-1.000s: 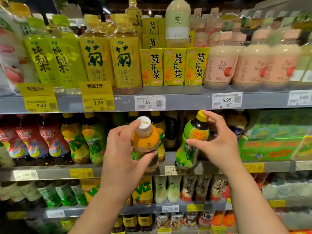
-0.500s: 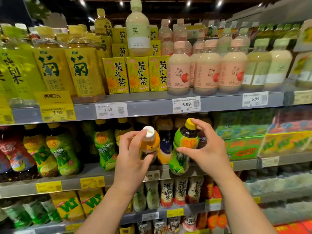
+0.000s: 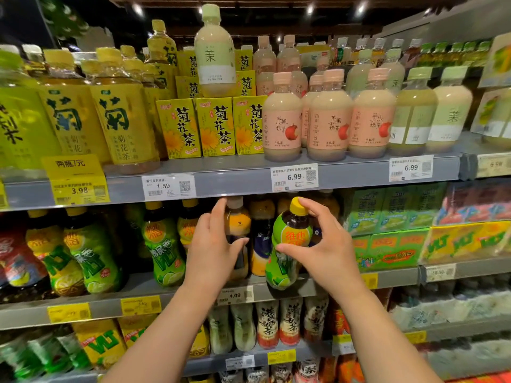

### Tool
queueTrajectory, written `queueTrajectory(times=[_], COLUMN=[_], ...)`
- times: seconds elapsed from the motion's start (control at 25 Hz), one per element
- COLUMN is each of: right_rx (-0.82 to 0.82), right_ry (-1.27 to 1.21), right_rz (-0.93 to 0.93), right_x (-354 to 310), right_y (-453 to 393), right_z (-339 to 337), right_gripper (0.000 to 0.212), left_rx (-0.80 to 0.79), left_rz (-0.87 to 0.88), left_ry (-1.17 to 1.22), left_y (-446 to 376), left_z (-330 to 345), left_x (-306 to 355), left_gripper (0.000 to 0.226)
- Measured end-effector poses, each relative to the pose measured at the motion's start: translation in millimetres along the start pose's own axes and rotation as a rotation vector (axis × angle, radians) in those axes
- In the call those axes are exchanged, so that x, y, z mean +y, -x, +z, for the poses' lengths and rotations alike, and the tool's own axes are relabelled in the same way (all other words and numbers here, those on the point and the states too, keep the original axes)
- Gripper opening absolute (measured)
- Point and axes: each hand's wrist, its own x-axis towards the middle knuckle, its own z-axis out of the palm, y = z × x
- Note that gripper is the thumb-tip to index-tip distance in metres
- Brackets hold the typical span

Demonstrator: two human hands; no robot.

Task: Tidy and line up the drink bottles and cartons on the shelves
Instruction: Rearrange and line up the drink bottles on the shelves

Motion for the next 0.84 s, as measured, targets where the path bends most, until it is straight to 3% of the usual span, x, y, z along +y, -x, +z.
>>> queueTrajectory(times=[0.12,0.24,0.36,0.44,0.68,0.84], right_rx=[0.004,0.013,0.012,0.01,0.035,0.019], right_ry=[0.002,-0.003,0.005,0.011,-0.004,-0.016], right_rz=[0.0,0.015,0.024,0.024,0.021,0.019], right_x=[-0.3,-0.6,-2.6,-4.7,-14.5,-25.0], right_y=[-3.0,-4.4,-4.7,-5.1,-0.6,3.4], right_z=[1.5,4.1,6.9,9.2,23.8,35.9], right_gripper=[0.085,0.085,0.084,0.084,0.084,0.084], left_rx=[-0.048,-0.08,-0.019,0.012,0.083,0.179], left_rz=[-0.101,-0.128,-0.008,0.059,0.176,0.002], left_ry=[0.019,-0.184,-0.493,-0.576,-0.439,-0.348], left_y=[-11.2,-17.3,-13.6,-13.5,-8.6,-3.7], left_z=[1.8,0.1,-4.2,-5.6,-14.6,-35.7], left_x=[1.0,5.4,9.3,4.3,-28.1,-44.7], left_gripper=[0.078,0.056,0.05,0.052,0.058,0.063])
